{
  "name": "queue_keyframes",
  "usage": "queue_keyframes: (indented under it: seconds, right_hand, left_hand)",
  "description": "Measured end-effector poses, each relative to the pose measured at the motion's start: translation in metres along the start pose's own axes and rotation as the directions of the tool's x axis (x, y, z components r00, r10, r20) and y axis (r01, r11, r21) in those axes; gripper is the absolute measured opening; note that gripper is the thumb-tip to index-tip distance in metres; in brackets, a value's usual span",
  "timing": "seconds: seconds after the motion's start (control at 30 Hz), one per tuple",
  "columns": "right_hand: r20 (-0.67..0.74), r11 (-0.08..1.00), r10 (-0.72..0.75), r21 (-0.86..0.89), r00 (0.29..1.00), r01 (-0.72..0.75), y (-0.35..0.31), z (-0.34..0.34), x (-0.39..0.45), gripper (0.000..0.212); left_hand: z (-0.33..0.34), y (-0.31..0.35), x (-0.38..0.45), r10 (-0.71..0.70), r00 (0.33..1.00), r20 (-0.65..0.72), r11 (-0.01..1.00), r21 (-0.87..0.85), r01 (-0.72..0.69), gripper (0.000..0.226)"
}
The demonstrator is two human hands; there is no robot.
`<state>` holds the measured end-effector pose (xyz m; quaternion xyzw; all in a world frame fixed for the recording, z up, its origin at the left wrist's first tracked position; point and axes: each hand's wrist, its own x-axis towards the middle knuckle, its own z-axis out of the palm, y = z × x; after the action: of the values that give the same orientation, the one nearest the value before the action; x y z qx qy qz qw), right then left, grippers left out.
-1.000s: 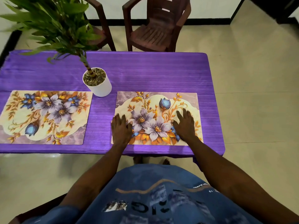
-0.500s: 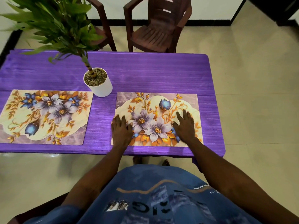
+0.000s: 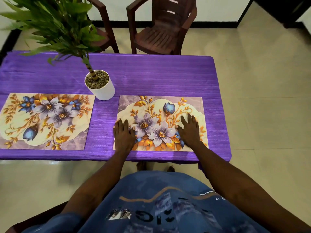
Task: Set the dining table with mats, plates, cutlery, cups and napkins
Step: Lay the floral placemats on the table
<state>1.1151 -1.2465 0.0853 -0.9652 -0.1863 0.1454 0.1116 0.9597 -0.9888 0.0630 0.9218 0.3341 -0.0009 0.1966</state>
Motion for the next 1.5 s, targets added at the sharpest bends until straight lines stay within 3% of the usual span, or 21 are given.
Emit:
queue_keyframes:
  seconds: [0.27,0.37,0.5,0.77,1.2,1.4,1.5]
  right_hand:
    - [-0.056,0.995,0.004,0.102,0.998,0.001,-0.008,-0.003,-0.001,0.057]
    - [-0.167,0.987,-0.026,0.153,0.986,0.052,-0.028,-0.003,-0.009,0.051]
    - [-0.197,0.974,-0.121,0.164,0.973,0.155,-0.063,0.003,-0.021,0.044]
    - [-0.216,0.927,-0.326,0.115,0.920,0.356,-0.153,0.024,-0.024,0.025]
    - [-0.026,0.868,-0.460,0.199,0.888,0.455,-0.395,0.090,-0.054,0.026]
    - [0.071,0.900,-0.423,0.149,0.903,0.410,-0.456,0.101,-0.044,0.030]
    - [0.129,0.895,-0.445,0.098,0.886,0.436,-0.473,0.121,-0.019,0.047]
  left_hand:
    - [-0.010,0.001,0.001,0.038,0.998,0.041,0.999,0.020,-0.039,0.059]
    - [-0.016,0.005,-0.002,0.061,0.998,-0.029,0.998,-0.024,-0.062,0.051]
    - [-0.025,0.005,-0.013,0.115,0.975,-0.191,0.990,-0.053,-0.127,0.034]
    - [-0.057,-0.040,-0.032,-0.082,0.953,-0.293,0.988,-0.147,0.040,0.024]
    - [-0.149,-0.247,-0.021,-0.211,0.935,-0.284,0.973,-0.156,0.172,0.028]
    - [-0.180,-0.301,0.007,-0.250,0.939,-0.236,0.959,-0.195,0.206,0.030]
    - [-0.189,-0.313,0.028,-0.239,0.949,-0.205,0.965,-0.162,0.208,0.031]
